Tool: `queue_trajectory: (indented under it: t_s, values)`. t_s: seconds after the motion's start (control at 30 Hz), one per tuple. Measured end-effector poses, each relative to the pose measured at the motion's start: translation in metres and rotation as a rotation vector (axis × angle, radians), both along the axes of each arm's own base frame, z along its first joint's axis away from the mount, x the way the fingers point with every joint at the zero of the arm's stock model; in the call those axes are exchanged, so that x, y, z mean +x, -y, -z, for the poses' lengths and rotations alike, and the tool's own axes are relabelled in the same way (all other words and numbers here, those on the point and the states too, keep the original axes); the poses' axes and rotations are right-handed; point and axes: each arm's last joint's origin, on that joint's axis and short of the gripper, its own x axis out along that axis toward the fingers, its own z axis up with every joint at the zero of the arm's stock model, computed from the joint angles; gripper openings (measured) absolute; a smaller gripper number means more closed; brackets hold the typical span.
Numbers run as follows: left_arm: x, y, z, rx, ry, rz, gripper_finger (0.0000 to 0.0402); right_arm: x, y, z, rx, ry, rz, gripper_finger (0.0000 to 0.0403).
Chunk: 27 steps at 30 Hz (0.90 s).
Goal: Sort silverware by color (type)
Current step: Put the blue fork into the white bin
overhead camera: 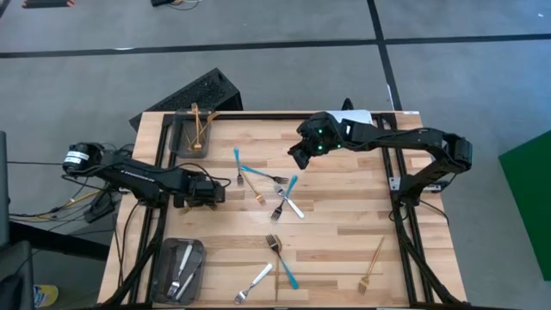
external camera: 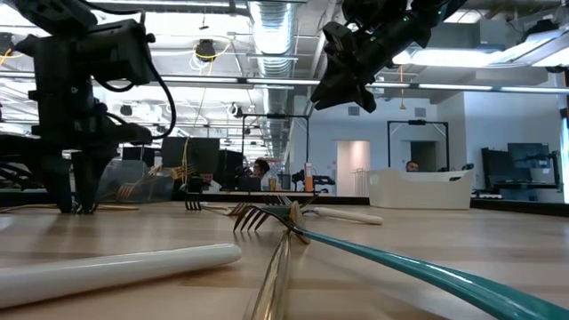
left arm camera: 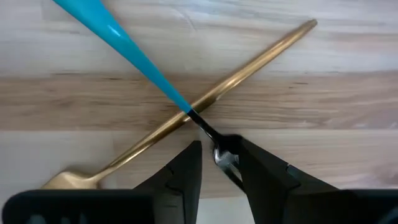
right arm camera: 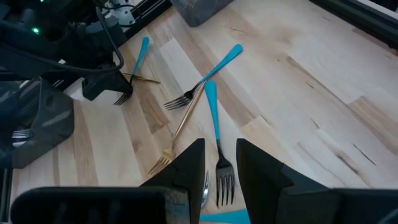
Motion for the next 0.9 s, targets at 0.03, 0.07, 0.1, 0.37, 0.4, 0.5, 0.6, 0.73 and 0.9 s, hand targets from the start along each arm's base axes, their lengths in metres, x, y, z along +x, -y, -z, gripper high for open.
queue_trajectory:
  t_s: [0.03, 0.07, 0.1, 0.37, 0.4, 0.5, 0.6, 0.73, 0.9]
  values:
    - [0.0, 0.0, 0.0, 0.004, -0.003, 0.015, 0.0099, 0.0, 0.0, 0.0, 0.0, 0.0, 0.0, 0.0116]
    - [0.0, 0.0, 0.0, 0.008, -0.007, 0.034, 0.0098, 0.0, 0.0, 0.0, 0.0, 0.0, -0.001, 0.0116]
    - [-0.001, 0.0, 0.0, 0.011, -0.011, 0.056, 0.0096, 0.0, 0.0, 0.0, 0.0, 0.0, -0.002, 0.0116]
    - [-0.001, 0.003, 0.0, 0.019, -0.015, 0.199, 0.0019, 0.002, -0.007, 0.0, 0.001, 0.001, -0.022, 0.0116]
    - [0.001, 0.004, -0.001, 0.026, -0.008, 0.225, 0.0011, 0.002, -0.007, 0.0, 0.001, 0.001, -0.024, 0.0116]
    - [0.005, 0.006, -0.007, 0.027, 0.012, 0.302, 0.0006, 0.003, -0.011, 0.0, 0.0, 0.001, -0.034, 0.0116]
    - [0.012, 0.008, -0.019, -0.001, 0.02, 0.405, 0.0001, 0.004, -0.013, 0.0, 0.001, 0.0, -0.041, 0.0116]
    - [0.021, 0.01, -0.039, 0.008, 0.033, 0.511, 0.0, 0.004, -0.015, 0.0, 0.001, 0.0, -0.048, 0.0116]
    - [0.027, 0.009, -0.05, 0.028, 0.052, 0.436, 0.0001, 0.004, -0.015, 0.0, 0.001, -0.001, -0.047, 0.0116]
